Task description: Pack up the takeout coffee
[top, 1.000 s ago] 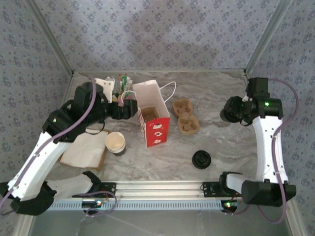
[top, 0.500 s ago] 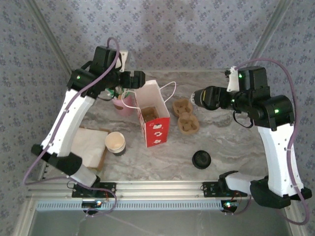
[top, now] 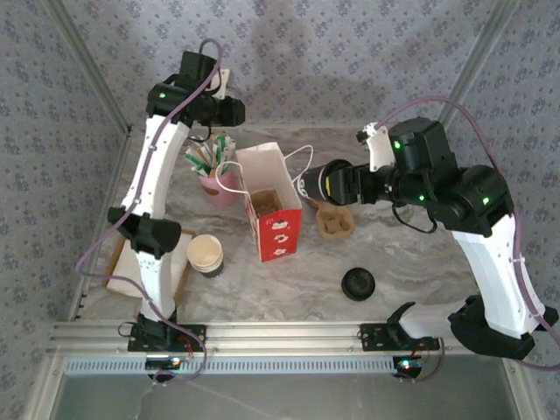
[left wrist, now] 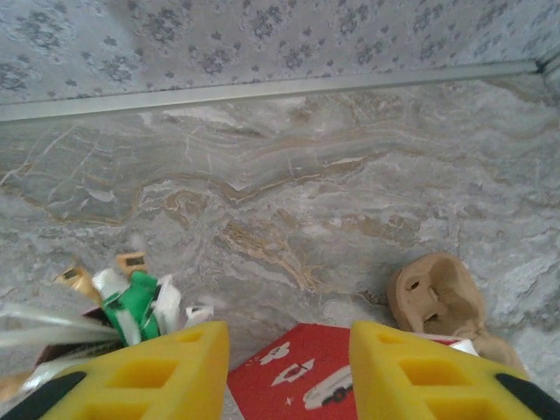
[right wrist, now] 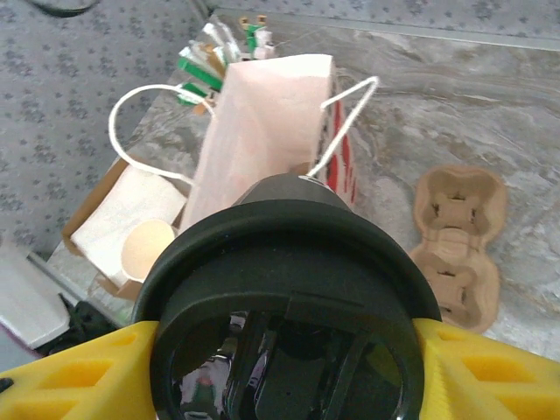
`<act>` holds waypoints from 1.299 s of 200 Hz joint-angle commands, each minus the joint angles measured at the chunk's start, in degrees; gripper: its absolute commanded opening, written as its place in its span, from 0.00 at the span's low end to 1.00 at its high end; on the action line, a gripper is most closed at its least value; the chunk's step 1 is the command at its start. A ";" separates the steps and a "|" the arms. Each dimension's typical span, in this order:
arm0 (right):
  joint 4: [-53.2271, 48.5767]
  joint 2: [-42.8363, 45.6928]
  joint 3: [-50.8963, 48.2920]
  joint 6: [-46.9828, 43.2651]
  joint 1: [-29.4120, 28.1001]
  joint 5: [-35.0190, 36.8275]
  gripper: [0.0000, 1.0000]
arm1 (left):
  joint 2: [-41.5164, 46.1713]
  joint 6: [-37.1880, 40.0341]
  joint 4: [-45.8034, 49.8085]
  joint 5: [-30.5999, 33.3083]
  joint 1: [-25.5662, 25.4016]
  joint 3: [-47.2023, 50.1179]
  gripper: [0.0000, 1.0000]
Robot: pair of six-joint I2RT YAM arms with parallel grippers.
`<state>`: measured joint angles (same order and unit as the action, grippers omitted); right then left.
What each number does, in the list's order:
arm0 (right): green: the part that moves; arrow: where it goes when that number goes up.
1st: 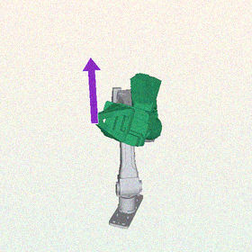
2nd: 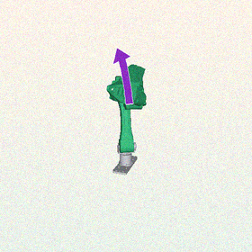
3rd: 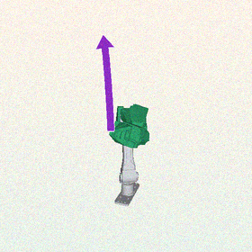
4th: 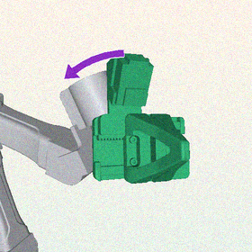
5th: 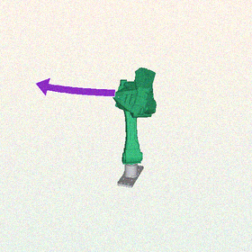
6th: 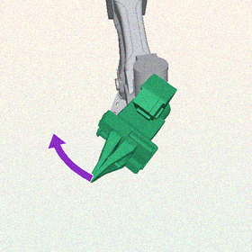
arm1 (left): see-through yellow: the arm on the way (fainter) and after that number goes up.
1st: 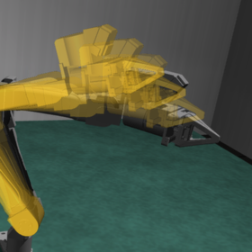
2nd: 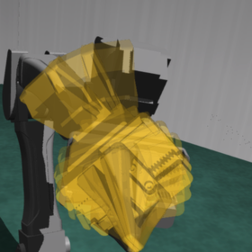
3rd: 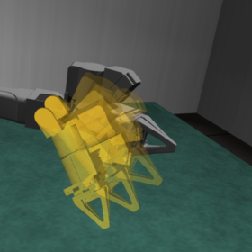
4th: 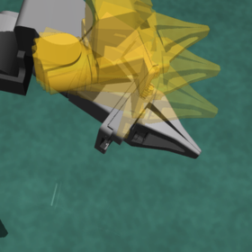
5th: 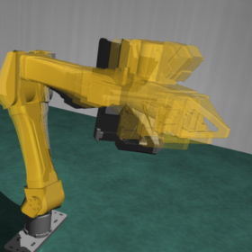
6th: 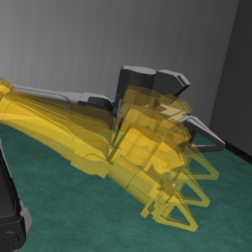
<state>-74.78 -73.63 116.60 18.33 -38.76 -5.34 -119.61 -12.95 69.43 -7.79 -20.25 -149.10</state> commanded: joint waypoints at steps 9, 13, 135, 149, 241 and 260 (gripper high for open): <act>1.86 -0.96 3.36 -0.94 -3.53 -0.04 0.62 | -4.92 2.99 3.69 -0.98 -0.23 -3.04 0.36; 2.11 -1.27 3.60 -0.87 -3.93 -0.25 0.62 | -5.44 3.14 3.82 -0.93 -0.23 -3.04 0.35; -5.11 -12.63 12.47 1.96 -7.63 -0.46 0.61 | 1.56 2.92 -0.69 -1.17 -5.71 13.63 0.21; -5.80 -12.91 12.74 2.21 -7.59 -0.44 0.61 | 3.44 2.09 -1.94 -1.34 -6.09 16.77 0.21; -12.73 -15.72 16.73 1.98 -9.15 -0.14 0.60 | 14.48 -3.61 -10.58 -2.20 -9.93 34.20 0.21; -13.95 -16.61 17.69 1.73 -9.73 -0.11 0.60 | 16.50 -4.81 -12.43 -2.63 -10.76 37.03 0.21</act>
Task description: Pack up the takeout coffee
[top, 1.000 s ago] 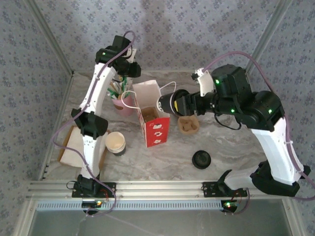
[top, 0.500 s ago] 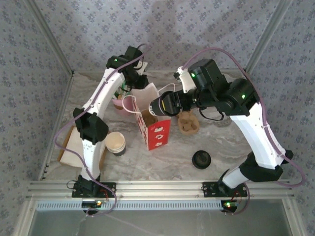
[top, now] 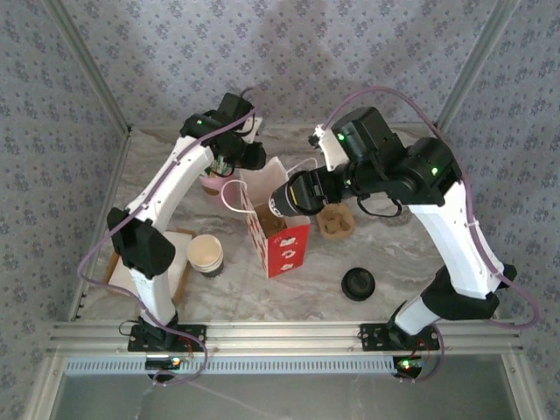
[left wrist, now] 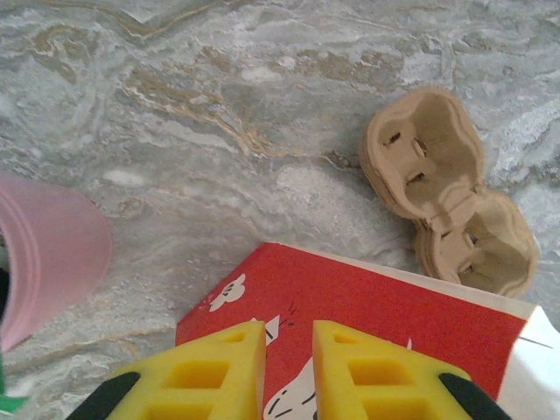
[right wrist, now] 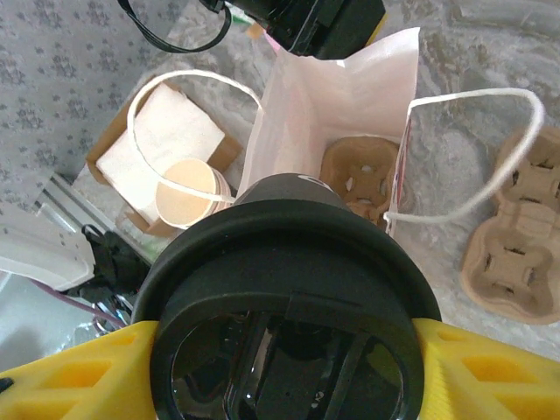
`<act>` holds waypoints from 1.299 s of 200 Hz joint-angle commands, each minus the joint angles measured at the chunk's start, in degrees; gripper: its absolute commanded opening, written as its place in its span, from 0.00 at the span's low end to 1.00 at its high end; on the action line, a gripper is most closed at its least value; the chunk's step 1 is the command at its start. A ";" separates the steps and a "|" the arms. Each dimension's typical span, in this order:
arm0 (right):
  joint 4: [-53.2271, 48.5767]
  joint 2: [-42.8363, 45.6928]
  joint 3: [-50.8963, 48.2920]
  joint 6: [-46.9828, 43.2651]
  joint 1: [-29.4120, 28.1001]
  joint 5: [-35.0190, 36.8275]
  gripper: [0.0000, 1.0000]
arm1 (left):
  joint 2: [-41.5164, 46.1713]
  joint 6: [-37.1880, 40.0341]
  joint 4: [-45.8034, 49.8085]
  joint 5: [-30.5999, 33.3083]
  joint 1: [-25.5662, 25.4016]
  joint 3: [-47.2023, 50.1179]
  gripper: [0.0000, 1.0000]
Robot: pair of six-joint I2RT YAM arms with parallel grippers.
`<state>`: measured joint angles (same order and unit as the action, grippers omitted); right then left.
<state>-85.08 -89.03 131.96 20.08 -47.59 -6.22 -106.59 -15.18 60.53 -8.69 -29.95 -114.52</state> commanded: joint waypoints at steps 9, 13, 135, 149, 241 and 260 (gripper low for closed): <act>-4.19 -1.78 2.80 -0.12 -1.06 0.76 0.60 | 4.36 -3.04 -4.05 -1.73 -1.25 4.97 0.21; -4.45 -2.01 3.01 -0.12 -1.13 0.77 0.60 | 4.69 -3.25 -4.31 -1.70 -1.33 5.55 0.21; -17.83 -13.33 11.62 -0.21 -7.40 5.63 0.60 | 14.80 -8.70 -12.25 -6.88 -2.60 16.89 0.24; -17.97 -13.64 10.93 0.11 -7.67 5.60 0.60 | 15.64 -8.81 -12.80 -7.22 -2.53 17.83 0.24; -18.02 -12.81 2.51 2.42 -8.22 6.88 0.60 | 22.27 -9.86 -15.71 -8.54 3.40 23.49 0.41; -18.02 -13.01 0.67 2.74 -8.55 7.05 0.59 | 23.88 -10.28 -16.27 -8.48 4.22 24.89 0.44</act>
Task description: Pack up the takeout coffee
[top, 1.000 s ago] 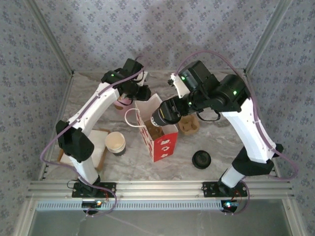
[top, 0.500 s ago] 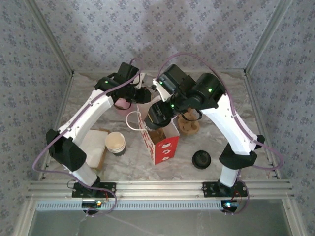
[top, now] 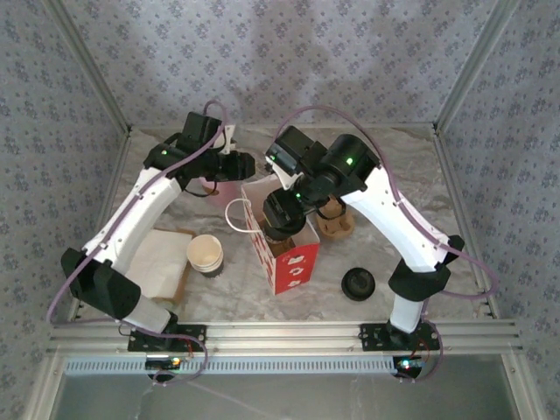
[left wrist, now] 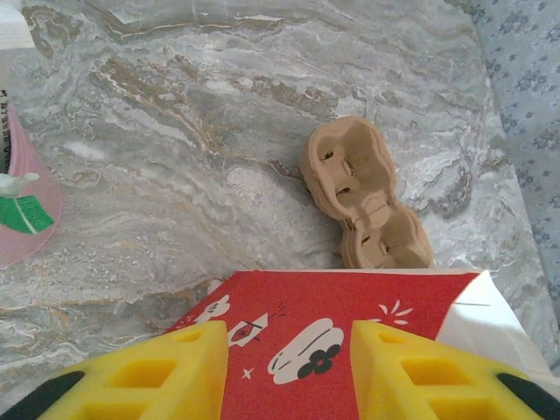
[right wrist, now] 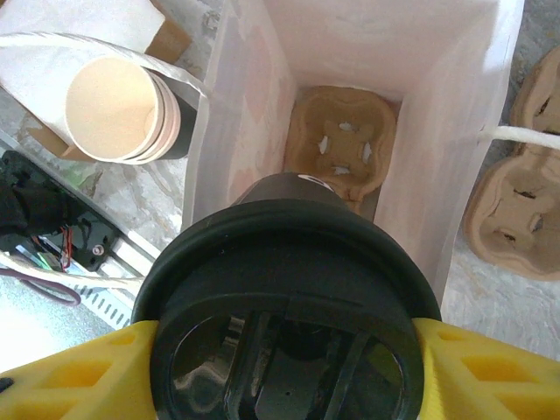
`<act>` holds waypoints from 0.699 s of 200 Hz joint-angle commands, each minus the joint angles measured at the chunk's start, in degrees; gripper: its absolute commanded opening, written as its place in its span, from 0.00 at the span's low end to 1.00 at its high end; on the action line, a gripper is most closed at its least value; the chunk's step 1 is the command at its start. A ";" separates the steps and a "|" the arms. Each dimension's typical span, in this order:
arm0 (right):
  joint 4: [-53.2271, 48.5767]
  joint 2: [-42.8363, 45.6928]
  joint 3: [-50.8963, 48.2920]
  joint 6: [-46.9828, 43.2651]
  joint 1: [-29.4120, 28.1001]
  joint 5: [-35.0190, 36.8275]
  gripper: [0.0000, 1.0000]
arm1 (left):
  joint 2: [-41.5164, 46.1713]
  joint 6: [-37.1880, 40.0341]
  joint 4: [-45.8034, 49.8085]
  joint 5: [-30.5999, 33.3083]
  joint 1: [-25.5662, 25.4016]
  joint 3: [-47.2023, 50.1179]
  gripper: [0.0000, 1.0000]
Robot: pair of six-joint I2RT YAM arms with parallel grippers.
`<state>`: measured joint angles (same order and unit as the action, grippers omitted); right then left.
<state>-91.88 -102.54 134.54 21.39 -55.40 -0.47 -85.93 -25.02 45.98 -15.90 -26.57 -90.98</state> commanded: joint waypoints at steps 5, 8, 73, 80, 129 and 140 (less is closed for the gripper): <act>-11.24 0.39 -2.27 1.53 -0.83 1.32 0.59 | 3.88 -0.68 -1.83 -1.24 1.08 1.81 0.45; -11.22 0.34 -2.55 1.53 -0.85 1.27 0.59 | 4.19 -0.73 -1.98 -1.16 1.20 2.16 0.46; -11.31 -0.86 -5.66 2.02 -1.51 1.71 0.59 | 14.84 -2.71 -2.71 1.11 5.04 8.77 0.66; -11.31 -1.11 -5.99 2.07 -1.56 1.76 0.59 | 16.30 -2.88 -2.73 1.31 5.40 9.46 0.69; -11.40 -2.81 -7.61 1.71 -1.61 1.37 0.59 | 25.49 -4.16 -3.33 2.71 6.66 14.82 0.82; -11.46 -3.25 -7.99 1.64 -1.60 1.40 0.59 | 27.24 -4.17 -3.48 3.09 6.71 16.09 0.85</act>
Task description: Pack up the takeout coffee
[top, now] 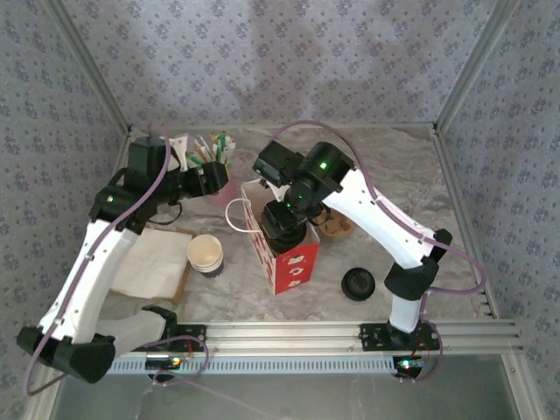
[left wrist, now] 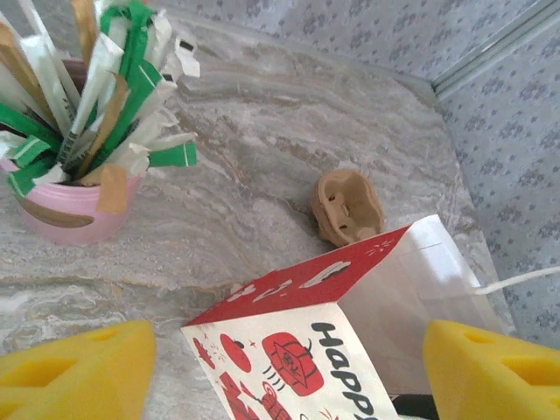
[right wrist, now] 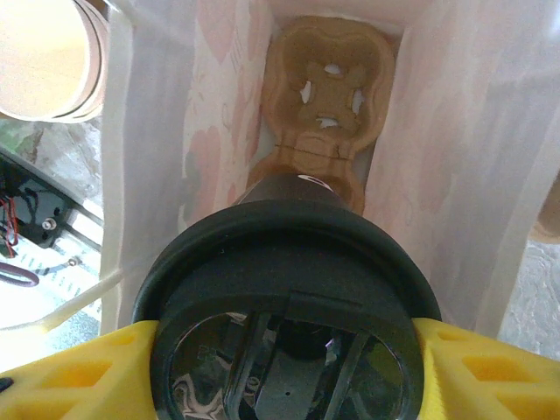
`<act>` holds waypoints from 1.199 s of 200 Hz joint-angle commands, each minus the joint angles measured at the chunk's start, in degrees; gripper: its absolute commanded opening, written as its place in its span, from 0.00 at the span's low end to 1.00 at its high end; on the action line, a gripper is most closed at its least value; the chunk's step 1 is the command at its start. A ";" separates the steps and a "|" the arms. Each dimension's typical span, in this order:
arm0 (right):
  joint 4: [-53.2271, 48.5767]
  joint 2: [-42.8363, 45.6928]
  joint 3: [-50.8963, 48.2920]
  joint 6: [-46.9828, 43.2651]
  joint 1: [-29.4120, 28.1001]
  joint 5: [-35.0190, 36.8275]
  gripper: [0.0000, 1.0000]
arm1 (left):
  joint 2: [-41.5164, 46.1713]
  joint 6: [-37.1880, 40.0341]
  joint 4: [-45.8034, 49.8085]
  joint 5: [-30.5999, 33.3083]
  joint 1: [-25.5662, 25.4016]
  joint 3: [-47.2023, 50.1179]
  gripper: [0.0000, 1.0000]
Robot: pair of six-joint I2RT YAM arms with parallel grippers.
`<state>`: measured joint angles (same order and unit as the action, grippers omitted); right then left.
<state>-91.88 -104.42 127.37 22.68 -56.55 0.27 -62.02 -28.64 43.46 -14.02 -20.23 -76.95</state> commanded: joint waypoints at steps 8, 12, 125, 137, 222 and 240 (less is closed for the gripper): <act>-11.44 -1.63 -0.89 0.28 -0.31 0.54 0.59 | 4.57 -0.62 -0.92 1.61 0.45 3.01 0.86; -11.40 -1.81 -1.03 0.17 -0.31 0.52 0.59 | 5.19 -0.60 -0.98 1.77 0.45 3.46 0.87; -11.31 -5.30 -3.94 -0.48 -0.30 0.02 0.59 | 20.98 -2.78 -9.15 -7.01 0.45 16.38 0.90; -11.31 -5.77 -4.07 -0.47 -0.24 0.21 0.59 | 20.82 -3.54 -10.36 -8.89 0.37 17.17 0.90; -11.22 -7.93 -5.49 0.96 0.13 0.74 0.59 | 20.40 -6.94 -14.94 -12.06 -1.58 21.43 0.82; -11.22 -8.09 -6.22 0.97 0.15 0.96 0.59 | 20.26 -7.28 -15.51 -11.72 -3.18 21.97 0.78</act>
<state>-91.92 -111.77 122.21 22.70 -56.51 0.27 -41.78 -34.63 31.33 -24.10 -21.67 -55.29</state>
